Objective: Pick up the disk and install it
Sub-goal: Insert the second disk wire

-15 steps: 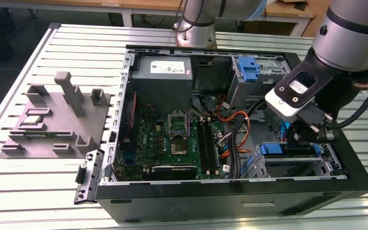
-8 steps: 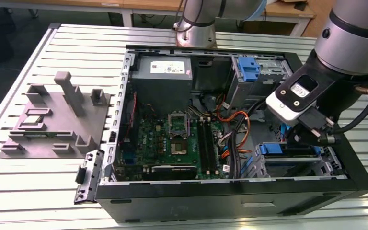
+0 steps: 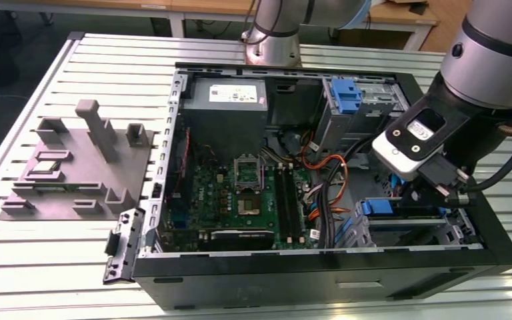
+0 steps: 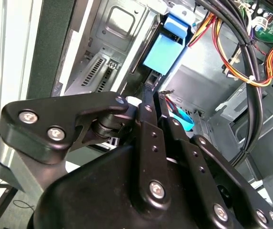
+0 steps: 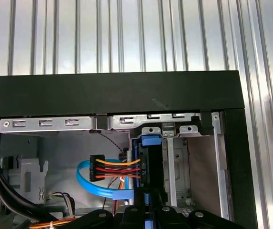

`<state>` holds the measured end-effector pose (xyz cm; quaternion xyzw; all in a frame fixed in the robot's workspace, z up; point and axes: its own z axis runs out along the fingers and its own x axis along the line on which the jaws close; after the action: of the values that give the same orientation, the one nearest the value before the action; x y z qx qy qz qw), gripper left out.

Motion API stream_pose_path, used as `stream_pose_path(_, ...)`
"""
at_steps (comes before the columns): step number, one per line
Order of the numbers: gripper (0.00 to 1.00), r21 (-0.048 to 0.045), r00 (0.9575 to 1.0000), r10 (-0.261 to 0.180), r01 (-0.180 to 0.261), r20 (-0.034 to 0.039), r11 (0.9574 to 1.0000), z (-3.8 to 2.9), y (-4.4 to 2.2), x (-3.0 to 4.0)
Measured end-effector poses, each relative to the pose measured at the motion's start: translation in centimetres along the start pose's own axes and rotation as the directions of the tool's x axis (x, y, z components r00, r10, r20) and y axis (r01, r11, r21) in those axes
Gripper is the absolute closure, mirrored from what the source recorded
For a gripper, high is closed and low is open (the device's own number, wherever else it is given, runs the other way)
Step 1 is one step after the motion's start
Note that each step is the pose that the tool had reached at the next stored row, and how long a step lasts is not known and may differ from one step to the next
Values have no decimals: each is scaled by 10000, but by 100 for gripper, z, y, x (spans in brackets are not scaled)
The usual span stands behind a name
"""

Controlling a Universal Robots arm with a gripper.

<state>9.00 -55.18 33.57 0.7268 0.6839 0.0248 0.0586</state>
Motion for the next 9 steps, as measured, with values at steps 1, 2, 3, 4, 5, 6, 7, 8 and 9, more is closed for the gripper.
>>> stream_pose_path(1,84,0,10000,0,0,1,10000,0,2,-1)
stream_pose_path(2,84,0,10000,0,0,2,10000,1,3,-1)
stream_pose_path(3,84,0,10000,0,0,2,10000,1,5,-1)
stream_pose_path(4,84,0,10000,0,0,3,10000,2,6,-1)
stream_pose_path(5,84,0,10000,0,0,3,10000,3,6,-1)
stream_pose_path(6,84,0,10000,0,0,2,10000,4,6,-1)
stream_pose_path(7,84,1,10000,0,0,1,10000,6,6,-1)
stream_pose_path(8,84,0,10000,0,0,-1,10000,8,7,-1)
stream_pose_path(9,84,1,10000,0,0,-3,10000,10,7,-1)
